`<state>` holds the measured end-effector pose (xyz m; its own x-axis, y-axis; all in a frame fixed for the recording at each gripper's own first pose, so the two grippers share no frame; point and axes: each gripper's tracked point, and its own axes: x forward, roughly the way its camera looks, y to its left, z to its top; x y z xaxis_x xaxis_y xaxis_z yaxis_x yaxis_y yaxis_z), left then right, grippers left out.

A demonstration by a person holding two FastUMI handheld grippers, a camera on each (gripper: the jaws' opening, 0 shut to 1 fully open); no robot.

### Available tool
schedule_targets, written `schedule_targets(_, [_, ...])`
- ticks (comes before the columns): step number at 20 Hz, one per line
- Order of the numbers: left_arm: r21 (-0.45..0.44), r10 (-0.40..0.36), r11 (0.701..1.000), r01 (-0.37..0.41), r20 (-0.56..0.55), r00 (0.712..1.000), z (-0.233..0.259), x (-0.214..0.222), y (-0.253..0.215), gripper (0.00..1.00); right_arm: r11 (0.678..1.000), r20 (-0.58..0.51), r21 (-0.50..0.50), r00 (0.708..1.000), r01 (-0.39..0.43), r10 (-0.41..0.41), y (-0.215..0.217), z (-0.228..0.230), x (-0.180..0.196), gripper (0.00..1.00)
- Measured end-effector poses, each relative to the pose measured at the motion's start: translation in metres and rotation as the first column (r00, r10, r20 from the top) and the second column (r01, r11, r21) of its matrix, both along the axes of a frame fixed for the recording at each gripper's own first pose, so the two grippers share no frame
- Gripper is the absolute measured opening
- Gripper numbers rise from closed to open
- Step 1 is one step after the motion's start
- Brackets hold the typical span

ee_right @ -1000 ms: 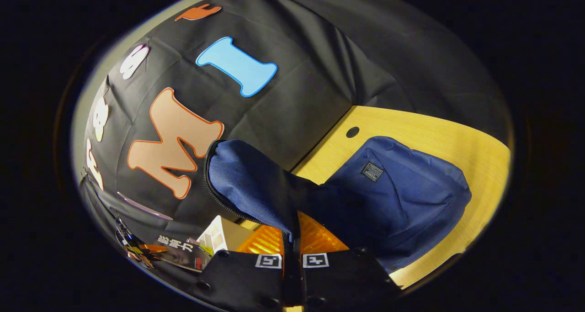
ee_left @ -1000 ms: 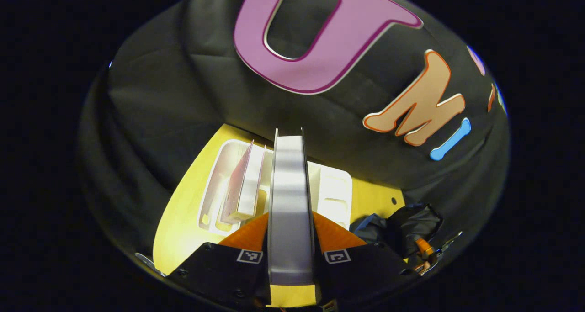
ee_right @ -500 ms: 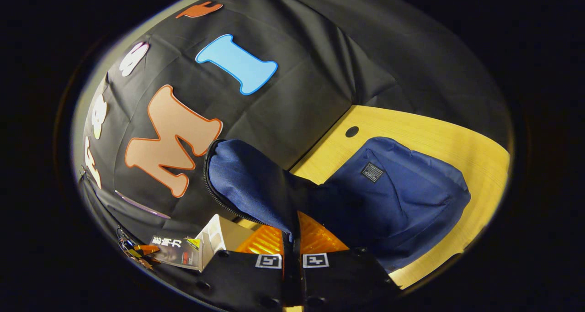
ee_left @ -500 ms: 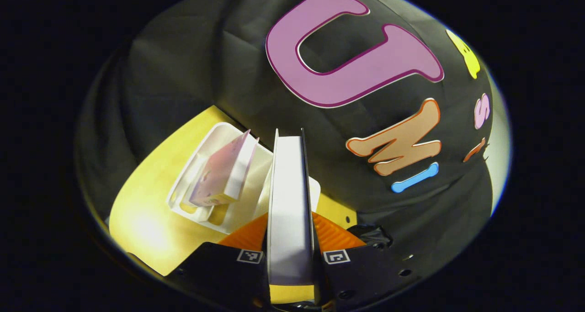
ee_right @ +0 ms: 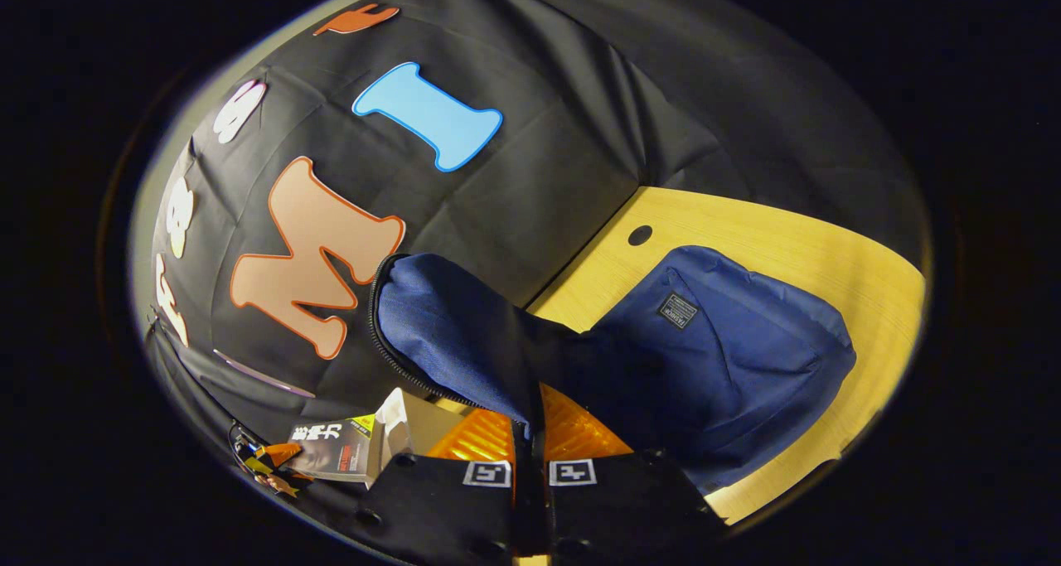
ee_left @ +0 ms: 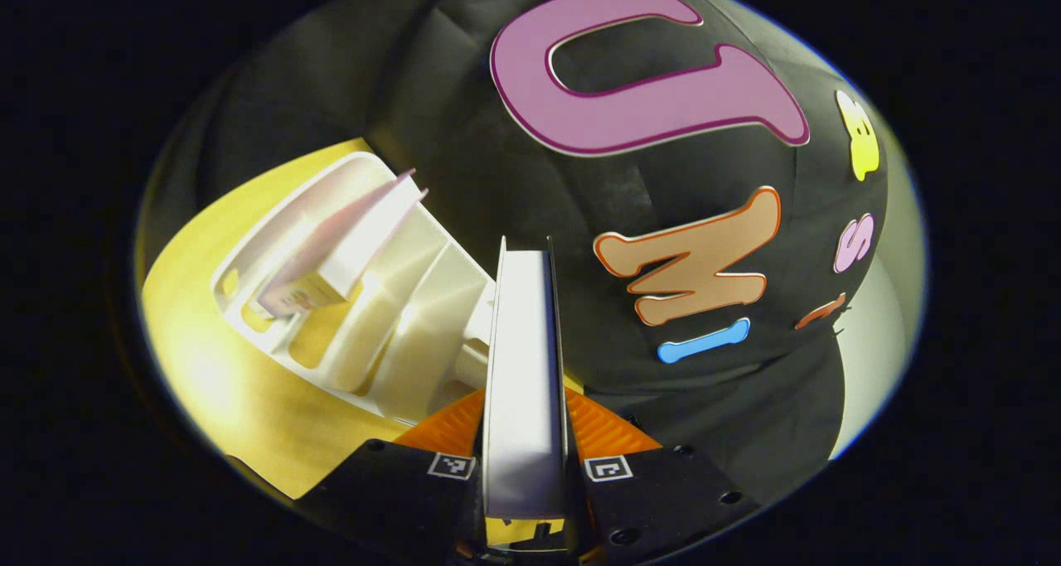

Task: Open the schoolbag, grab two books from the bookshelf and put them into the schoolbag.

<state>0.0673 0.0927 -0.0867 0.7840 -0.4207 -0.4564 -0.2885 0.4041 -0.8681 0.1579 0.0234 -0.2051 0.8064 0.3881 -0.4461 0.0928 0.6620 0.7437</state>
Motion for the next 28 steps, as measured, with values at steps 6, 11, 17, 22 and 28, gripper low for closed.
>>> schedule_targets(6, [0.001,-0.113,0.994,0.113,-0.048,0.992,-0.030,0.017,-0.079,0.33,0.999,-0.006,0.034,1.000,-0.002,0.002,-0.002,0.000,0.001,0.03])
schedule_targets(11, [-0.001,-0.192,0.981,0.192,-0.097,0.977,-0.056,0.026,-0.148,0.33,0.999,-0.005,0.045,1.000,-0.009,0.010,-0.001,-0.001,0.002,0.03])
schedule_targets(17, [-0.017,-0.251,0.968,0.251,-0.143,0.957,-0.081,0.030,-0.211,0.34,0.998,-0.003,0.059,1.000,-0.019,0.019,-0.002,0.000,0.004,0.03])
schedule_targets(22, [-0.038,-0.287,0.958,0.284,-0.170,0.943,-0.095,0.028,-0.256,0.34,0.997,-0.005,0.080,1.000,-0.023,0.024,-0.002,0.001,0.005,0.03])
schedule_targets(28, [-0.107,-0.262,0.964,0.244,-0.212,0.941,-0.123,0.025,-0.297,0.34,0.996,-0.007,0.083,0.999,-0.038,0.038,-0.002,0.002,0.006,0.03])
